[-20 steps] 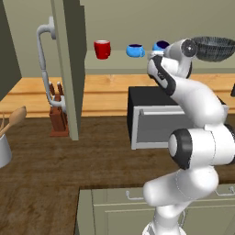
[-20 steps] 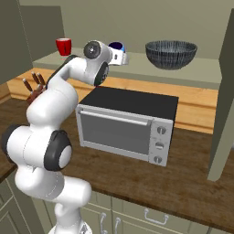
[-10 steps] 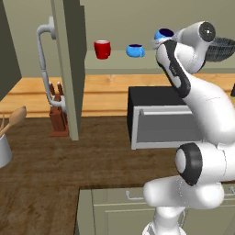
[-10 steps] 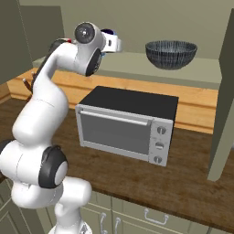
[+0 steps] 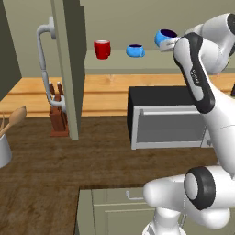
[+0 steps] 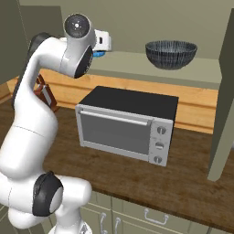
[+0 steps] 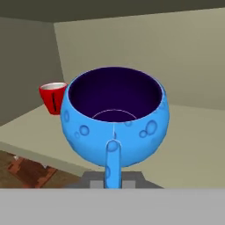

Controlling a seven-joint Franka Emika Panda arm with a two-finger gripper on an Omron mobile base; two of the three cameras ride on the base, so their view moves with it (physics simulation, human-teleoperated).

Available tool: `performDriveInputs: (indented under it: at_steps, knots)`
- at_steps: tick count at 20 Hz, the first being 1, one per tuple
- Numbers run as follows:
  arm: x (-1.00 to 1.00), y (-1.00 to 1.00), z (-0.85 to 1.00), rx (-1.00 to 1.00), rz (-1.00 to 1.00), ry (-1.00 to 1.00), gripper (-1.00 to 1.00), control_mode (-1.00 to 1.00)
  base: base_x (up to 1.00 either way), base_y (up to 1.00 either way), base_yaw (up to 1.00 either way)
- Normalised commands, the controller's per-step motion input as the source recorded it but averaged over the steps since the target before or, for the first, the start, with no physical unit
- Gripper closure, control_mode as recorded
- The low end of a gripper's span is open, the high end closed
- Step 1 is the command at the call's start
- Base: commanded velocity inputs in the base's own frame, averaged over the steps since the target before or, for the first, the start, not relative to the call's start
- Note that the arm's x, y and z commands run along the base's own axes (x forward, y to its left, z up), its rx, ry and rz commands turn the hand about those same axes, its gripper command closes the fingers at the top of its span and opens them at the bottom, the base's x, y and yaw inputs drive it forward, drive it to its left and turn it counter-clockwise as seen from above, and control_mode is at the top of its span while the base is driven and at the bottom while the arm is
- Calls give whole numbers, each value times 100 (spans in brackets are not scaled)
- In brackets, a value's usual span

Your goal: Gather all objects into one cabinet and sort the glasses and bowls to opposite sides.

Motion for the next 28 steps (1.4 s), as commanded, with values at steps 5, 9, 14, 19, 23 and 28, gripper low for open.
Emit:
performDriveInputs:
  at_steps: [5,9,14,19,23,28]
  knots:
    - [-32,47,0,-1,12,0,100,-100,0,0,0]
    - [-9,47,0,-1,8,3,100,-100,0,0,0]
    - [3,17,0,-2,2,18,100,-100,0,0,0]
    - [3,14,-12,-1,0,22,100,-100,0,0,0]
    - [0,46,-5,0,0,1,100,-100,0,0,0]
    - [0,67,-12,0,0,0,100,-100,0,0,0]
